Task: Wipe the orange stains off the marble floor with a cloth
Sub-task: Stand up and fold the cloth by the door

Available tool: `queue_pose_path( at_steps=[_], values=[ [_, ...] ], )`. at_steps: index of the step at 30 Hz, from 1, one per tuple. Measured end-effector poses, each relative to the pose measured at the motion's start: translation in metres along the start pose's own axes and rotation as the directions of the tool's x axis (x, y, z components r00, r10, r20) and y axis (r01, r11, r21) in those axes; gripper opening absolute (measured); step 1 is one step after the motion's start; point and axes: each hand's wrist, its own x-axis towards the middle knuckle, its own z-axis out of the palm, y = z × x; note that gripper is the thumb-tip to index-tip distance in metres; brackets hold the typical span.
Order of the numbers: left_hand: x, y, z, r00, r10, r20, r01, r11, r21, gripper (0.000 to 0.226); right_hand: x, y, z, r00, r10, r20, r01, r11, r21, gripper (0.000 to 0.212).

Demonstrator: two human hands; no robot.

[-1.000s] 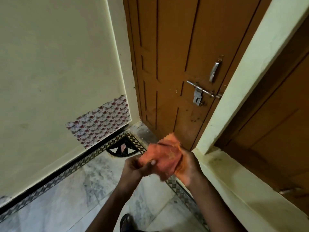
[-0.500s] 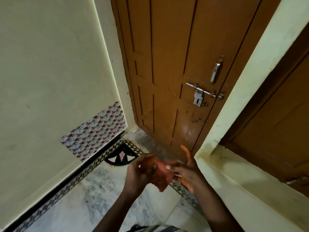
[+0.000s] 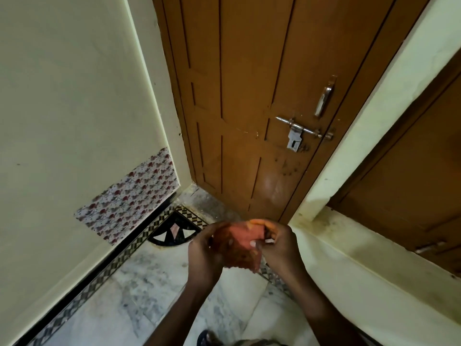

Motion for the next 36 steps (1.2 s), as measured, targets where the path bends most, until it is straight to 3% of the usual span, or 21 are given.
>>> queue_pose_path(
  at_steps=[2,6,9,13,19,22,24,26,29,32,34,36],
  values=[
    [0.003,-0.001,0.000,0.996,-0.070,0.050,0.075,0.992,-0.105,0.037,0.000,-0.002,0.003,1.000,0.025,-0.017,-0.025,1.000,0.010,0.052],
    [0.006,0.001,0.000,0.997,-0.036,0.067,0.046,0.986,-0.158,0.048,0.002,-0.005,0.002,0.997,0.012,-0.081,-0.008,0.999,0.047,0.059],
    [0.006,0.006,0.001,1.000,-0.019,0.012,0.020,0.988,-0.150,0.038,0.005,-0.004,-0.002,0.991,0.028,-0.134,-0.022,0.999,0.048,0.057],
    [0.004,0.013,-0.002,0.996,0.073,-0.058,-0.075,0.997,-0.026,0.026,0.005,-0.007,-0.005,0.984,0.010,-0.178,-0.005,1.000,0.027,0.050],
    [0.005,0.014,-0.009,0.992,0.122,-0.039,-0.122,0.993,-0.003,0.041,0.002,-0.014,-0.001,0.970,0.011,-0.244,-0.020,0.999,-0.035,0.039],
    [0.006,0.010,-0.011,0.970,0.240,-0.034,-0.232,0.960,0.155,0.053,0.001,-0.017,0.003,0.962,-0.060,-0.267,0.040,0.996,-0.080,0.031],
    [0.006,0.011,-0.012,0.951,0.301,-0.072,-0.271,0.921,0.278,0.047,-0.001,-0.019,0.005,0.956,-0.123,-0.267,0.096,0.989,-0.113,0.030],
    [0.007,0.012,-0.013,0.948,0.304,-0.091,-0.266,0.918,0.294,0.035,-0.002,-0.024,0.003,0.949,-0.180,-0.257,0.151,0.980,-0.130,0.042],
    [0.012,0.007,-0.016,0.955,0.296,-0.030,-0.284,0.938,0.199,0.025,0.003,-0.026,-0.005,0.937,-0.265,-0.229,0.240,0.962,-0.132,0.042],
    [0.022,0.008,-0.021,0.958,0.254,0.137,-0.265,0.962,0.070,0.007,0.008,-0.029,-0.015,0.970,-0.231,-0.083,0.230,0.973,-0.013,0.034],
    [0.028,0.011,-0.022,0.944,0.206,0.259,-0.215,0.977,0.007,0.012,0.010,-0.032,-0.021,0.980,-0.197,0.011,0.196,0.980,0.044,0.031],
    [0.031,0.012,-0.018,0.932,0.194,0.305,-0.202,0.979,-0.006,0.016,0.012,-0.034,-0.027,0.982,-0.190,0.017,0.189,0.981,0.052,0.031]
  ],
)
